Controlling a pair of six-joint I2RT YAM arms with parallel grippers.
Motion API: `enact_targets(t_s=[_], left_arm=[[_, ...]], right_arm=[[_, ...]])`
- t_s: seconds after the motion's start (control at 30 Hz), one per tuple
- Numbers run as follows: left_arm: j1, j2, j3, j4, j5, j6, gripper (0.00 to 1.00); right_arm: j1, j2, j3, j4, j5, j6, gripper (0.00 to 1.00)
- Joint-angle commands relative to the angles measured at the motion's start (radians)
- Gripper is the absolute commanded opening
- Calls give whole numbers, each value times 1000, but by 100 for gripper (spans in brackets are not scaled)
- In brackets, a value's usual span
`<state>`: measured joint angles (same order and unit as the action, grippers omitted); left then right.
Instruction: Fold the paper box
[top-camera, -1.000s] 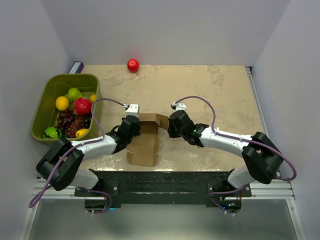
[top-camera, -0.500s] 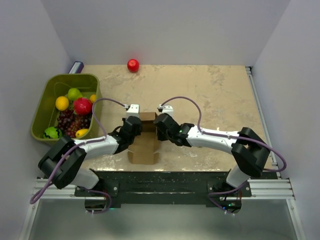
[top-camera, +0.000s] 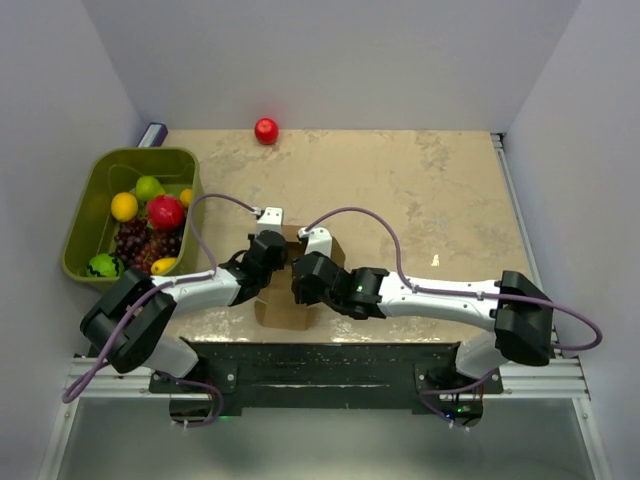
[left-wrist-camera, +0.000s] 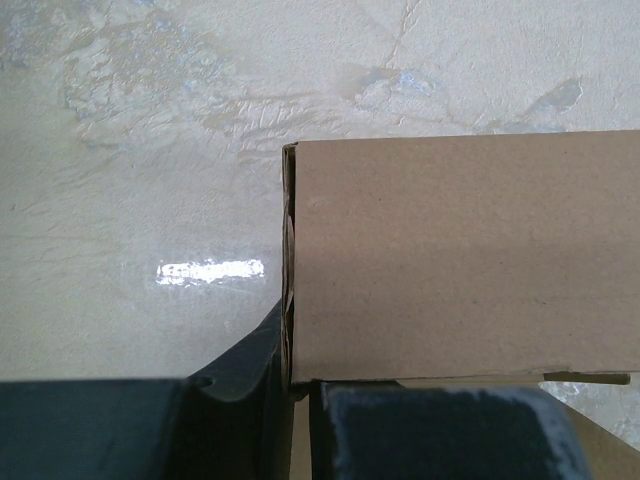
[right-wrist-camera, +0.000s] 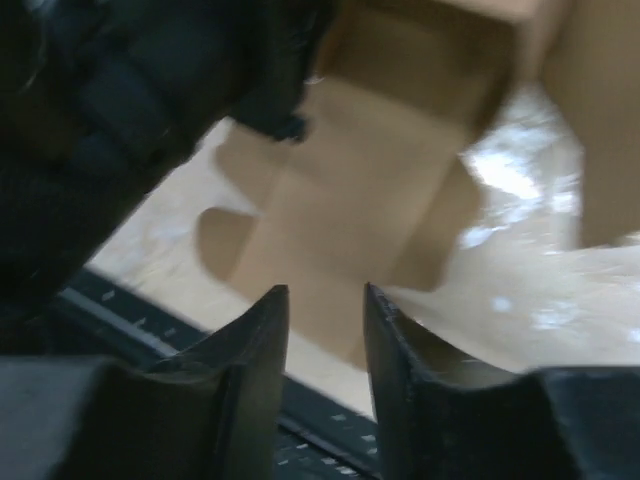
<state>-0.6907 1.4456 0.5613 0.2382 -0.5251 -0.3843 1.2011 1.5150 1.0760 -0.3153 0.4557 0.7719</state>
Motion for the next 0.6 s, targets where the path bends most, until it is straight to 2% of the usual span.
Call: enact_targets(t_s=[0.0,0.17,0.27,0.33,0.57], left_arm=[[-9,15,15,-57,25,-14,0],[-9,3,2,-57,28,-16,0],[-7,-10,-3,-59,39,-25,0],[-9,-11,5,-80,40,-31,0],[-7,-42,-3,-92,28,-30,0]], right_arm=[[-27,54,-71,154,-101,72,16],[-44,99,-37,159,-66,23,16],[-110,137,-48,212,-101,-3,13],[-146,172,-37,200,-114,0,8],[-150,264,-67,131,-103,59,5]])
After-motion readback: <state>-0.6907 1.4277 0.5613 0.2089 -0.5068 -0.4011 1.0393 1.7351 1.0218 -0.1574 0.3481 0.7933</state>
